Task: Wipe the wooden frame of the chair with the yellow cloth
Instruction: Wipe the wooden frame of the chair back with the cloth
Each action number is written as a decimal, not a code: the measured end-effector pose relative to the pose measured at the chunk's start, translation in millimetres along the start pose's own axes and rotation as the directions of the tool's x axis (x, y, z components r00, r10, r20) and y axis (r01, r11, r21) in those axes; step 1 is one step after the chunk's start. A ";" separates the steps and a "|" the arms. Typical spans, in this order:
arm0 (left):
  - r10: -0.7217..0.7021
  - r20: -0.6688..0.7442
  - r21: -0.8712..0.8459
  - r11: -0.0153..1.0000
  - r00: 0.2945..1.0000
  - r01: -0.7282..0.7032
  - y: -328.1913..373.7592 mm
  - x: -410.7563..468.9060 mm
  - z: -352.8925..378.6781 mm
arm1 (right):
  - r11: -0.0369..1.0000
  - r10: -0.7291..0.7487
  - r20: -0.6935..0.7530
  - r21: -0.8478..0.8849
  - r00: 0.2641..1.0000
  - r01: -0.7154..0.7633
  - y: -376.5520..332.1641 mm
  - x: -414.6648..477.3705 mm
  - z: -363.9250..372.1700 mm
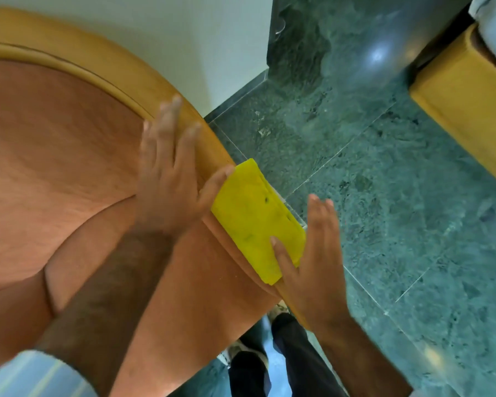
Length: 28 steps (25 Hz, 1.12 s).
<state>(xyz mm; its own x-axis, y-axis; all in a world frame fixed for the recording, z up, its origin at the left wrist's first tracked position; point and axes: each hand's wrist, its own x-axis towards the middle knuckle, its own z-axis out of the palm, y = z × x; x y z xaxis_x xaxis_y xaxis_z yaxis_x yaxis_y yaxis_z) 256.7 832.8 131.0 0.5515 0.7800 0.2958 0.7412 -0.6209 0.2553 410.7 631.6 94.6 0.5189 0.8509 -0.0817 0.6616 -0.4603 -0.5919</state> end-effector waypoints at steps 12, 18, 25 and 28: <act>0.248 0.298 0.148 0.942 0.922 -0.302 -59.4 59.5 -9.8 | 0.946 -0.276 -0.022 -0.183 0.961 0.267 -98.0 93.0 75.3; 0.249 0.311 0.139 0.943 0.917 -0.303 -58.9 60.1 -8.0 | 0.917 -0.313 0.140 -0.214 0.939 0.337 -60.4 64.1 58.9; 0.247 0.323 0.159 0.937 0.913 -0.310 -59.2 59.5 -5.6 | 0.855 -0.177 0.339 -0.411 0.924 0.315 65.8 -89.0 0.6; 0.235 0.350 0.166 0.937 0.907 -0.307 -58.1 60.3 -7.1 | 0.850 -0.127 0.309 -0.457 0.942 0.264 56.6 -86.0 9.8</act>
<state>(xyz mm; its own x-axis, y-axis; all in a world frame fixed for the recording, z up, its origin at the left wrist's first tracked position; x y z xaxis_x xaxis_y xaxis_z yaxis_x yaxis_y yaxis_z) 244.2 915.3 140.6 0.8082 0.5889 0.0059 0.5889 -0.8082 -0.0044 398.3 534.8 60.3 0.2377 0.9386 -0.2502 0.9463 -0.2819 -0.1585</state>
